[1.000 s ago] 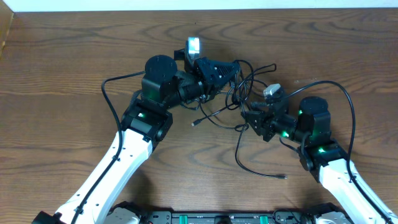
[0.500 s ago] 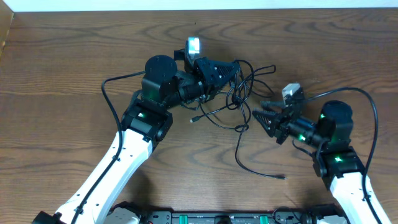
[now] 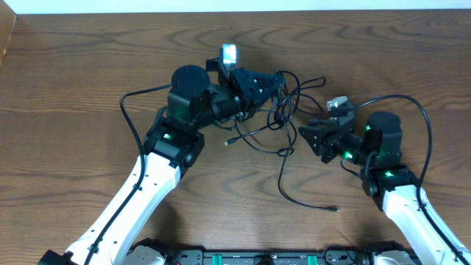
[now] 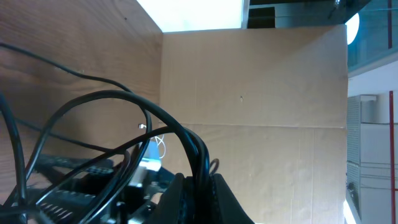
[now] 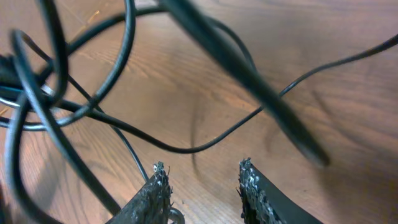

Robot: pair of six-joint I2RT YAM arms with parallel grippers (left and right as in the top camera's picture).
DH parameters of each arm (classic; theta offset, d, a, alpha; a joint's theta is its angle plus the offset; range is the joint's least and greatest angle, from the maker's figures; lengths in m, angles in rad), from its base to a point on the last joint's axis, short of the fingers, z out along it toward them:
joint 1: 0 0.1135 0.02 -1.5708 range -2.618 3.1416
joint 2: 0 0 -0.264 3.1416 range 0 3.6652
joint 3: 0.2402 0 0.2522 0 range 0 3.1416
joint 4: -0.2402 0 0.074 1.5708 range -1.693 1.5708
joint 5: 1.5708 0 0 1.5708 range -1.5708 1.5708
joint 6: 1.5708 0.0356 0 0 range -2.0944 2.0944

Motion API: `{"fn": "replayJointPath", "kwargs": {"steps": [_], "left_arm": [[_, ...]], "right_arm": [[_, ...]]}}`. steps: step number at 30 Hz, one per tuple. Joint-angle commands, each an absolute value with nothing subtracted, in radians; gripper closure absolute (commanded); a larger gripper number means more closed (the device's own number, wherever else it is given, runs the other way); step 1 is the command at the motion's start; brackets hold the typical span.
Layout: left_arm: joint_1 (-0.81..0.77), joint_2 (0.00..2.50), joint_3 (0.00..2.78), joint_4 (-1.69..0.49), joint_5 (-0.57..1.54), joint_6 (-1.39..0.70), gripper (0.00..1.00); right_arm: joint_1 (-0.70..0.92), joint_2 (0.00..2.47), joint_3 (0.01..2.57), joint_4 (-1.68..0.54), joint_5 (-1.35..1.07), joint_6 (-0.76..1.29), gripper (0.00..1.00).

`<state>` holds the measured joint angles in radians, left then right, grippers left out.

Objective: Untangle cables

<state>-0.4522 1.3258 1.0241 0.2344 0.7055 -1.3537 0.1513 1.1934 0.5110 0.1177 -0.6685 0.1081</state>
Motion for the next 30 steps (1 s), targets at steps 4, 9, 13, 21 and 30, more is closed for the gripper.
{"fn": "replayJointPath", "kwargs": {"steps": [4,9,13,21,30], "left_arm": [[-0.448,1.313,1.036,0.241,0.722,-1.336,0.92],[-0.448,1.313,1.036,0.240,0.722,-1.336,0.92],[-0.448,1.313,1.036,0.240,0.722,-1.336,0.92],[-0.448,1.313,1.036,0.241,0.722,-1.336,0.92],[-0.448,1.313,1.036,0.241,0.722,-1.336,0.92]], "right_arm": [[0.247,1.217,0.512,0.124,-0.691,0.096,0.64],[0.294,1.218,0.512,0.141,-0.655,0.035,0.61],[0.297,1.218,0.512,0.207,-0.657,0.036,0.52],[0.326,1.218,0.512,0.254,-0.657,0.004,0.41],[0.398,1.235,0.512,0.319,-0.528,-0.040,0.41]]}}
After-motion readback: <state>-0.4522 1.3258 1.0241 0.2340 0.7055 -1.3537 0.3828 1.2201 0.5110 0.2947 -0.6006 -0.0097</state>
